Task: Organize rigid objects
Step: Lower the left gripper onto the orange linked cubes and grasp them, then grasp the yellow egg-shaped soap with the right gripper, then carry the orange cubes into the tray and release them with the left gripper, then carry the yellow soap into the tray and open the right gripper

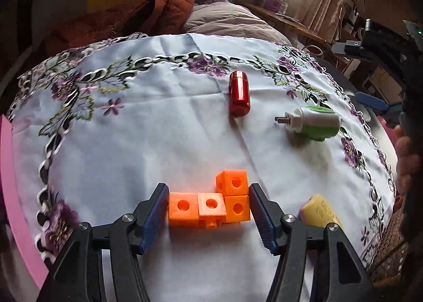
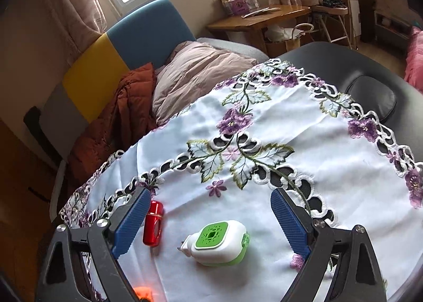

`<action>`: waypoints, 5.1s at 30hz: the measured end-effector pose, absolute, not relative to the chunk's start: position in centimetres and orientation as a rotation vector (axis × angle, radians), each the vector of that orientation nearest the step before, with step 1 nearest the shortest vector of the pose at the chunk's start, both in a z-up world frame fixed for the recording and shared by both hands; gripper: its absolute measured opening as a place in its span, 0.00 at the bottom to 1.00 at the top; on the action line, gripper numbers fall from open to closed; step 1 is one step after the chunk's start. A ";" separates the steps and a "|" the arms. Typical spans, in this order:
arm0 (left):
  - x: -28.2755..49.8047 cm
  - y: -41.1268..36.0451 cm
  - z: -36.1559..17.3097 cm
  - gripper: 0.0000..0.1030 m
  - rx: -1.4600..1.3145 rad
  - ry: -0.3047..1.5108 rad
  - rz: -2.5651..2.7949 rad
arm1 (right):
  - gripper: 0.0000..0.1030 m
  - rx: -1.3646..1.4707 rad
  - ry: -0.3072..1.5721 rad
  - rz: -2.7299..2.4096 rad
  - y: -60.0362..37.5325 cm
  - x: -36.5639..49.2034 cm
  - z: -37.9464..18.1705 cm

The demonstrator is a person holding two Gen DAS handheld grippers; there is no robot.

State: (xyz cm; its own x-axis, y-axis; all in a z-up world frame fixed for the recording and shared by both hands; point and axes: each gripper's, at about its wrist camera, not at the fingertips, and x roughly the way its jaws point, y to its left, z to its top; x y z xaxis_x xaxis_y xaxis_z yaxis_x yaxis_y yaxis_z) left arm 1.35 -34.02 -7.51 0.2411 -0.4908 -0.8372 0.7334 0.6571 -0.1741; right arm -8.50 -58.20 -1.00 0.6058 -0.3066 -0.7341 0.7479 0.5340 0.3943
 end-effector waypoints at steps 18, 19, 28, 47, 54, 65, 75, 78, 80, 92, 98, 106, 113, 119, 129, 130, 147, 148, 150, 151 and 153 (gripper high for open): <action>-1.0 -30.0 -8.1 0.60 0.307 0.925 -0.835 | 0.90 0.481 1.220 -0.256 -47.3 -6.3 -3.7; -0.9 -30.0 -8.1 0.60 0.301 0.927 -0.837 | 0.90 0.440 1.253 -0.253 -46.6 -6.6 -4.0; -1.0 -29.4 -8.1 0.59 0.293 0.917 -0.848 | 0.43 0.257 1.445 -0.202 -43.3 -6.4 -8.3; -2.4 -27.2 -6.7 0.59 0.271 0.900 -0.812 | 0.44 0.240 1.179 -0.218 -42.2 -1.4 -8.6; -2.7 -26.7 -5.7 0.59 0.266 0.868 -0.801 | 0.45 0.210 1.172 -0.212 -42.0 -1.5 -8.5; -3.3 -25.2 -2.5 0.59 0.231 0.794 -0.789 | 0.44 0.143 1.163 -0.216 -41.4 -1.1 -8.7; -2.6 -22.6 -1.0 0.59 0.178 0.784 -0.739 | 0.44 0.124 1.160 -0.221 -41.2 -1.1 -8.5; -2.4 -21.8 -0.7 0.59 0.161 0.785 -0.725 | 0.44 0.101 1.155 -0.218 -41.0 -1.2 -8.4; -2.2 -21.2 -0.6 0.59 0.152 0.785 -0.712 | 0.43 0.081 1.151 -0.217 -40.8 -1.2 -8.4; -0.5 -15.3 0.4 0.59 0.060 0.791 -0.614 | 0.43 0.026 1.140 -0.218 -40.4 -1.4 -8.3; 2.1 -8.9 -1.0 0.59 -0.038 0.864 -0.446 | 0.43 0.009 1.140 -0.218 -40.2 -1.4 -8.3; 3.1 -4.4 -3.9 0.59 -0.100 0.966 -0.343 | 0.43 0.009 1.139 -0.219 -40.2 -1.4 -8.3; 4.3 -4.4 -5.8 0.60 -0.077 1.010 -0.307 | 0.43 0.012 1.140 -0.219 -40.2 -1.3 -8.3; 4.5 -5.1 -6.3 0.60 0.002 0.979 -0.285 | 0.43 0.009 1.139 -0.220 -40.2 -1.4 -8.3; 5.3 -6.0 -6.3 0.60 0.061 0.960 -0.256 | 0.43 0.007 1.140 -0.221 -40.2 -1.4 -8.3; 5.2 -6.0 -6.3 0.60 0.062 0.958 -0.254 | 0.43 0.006 1.140 -0.220 -40.2 -1.4 -8.3; 3.3 -5.6 -3.9 0.60 0.059 0.889 -0.223 | 0.43 -0.016 1.137 -0.223 -40.0 -1.4 -8.2; 3.2 -5.6 -3.8 0.60 0.058 0.886 -0.225 | 0.43 -0.018 1.136 -0.223 -40.0 -1.4 -8.2; 3.0 -5.5 -3.6 0.60 0.055 0.880 -0.225 | 0.43 -0.023 1.135 -0.223 -40.0 -1.5 -8.1; 2.9 -5.5 -3.5 0.60 0.053 0.877 -0.225 | 0.43 -0.025 1.134 -0.224 -40.0 -1.5 -8.1; 2.8 -5.3 -3.2 0.60 0.046 0.871 -0.227 | 0.43 -0.031 1.132 -0.225 -39.9 -1.5 -8.1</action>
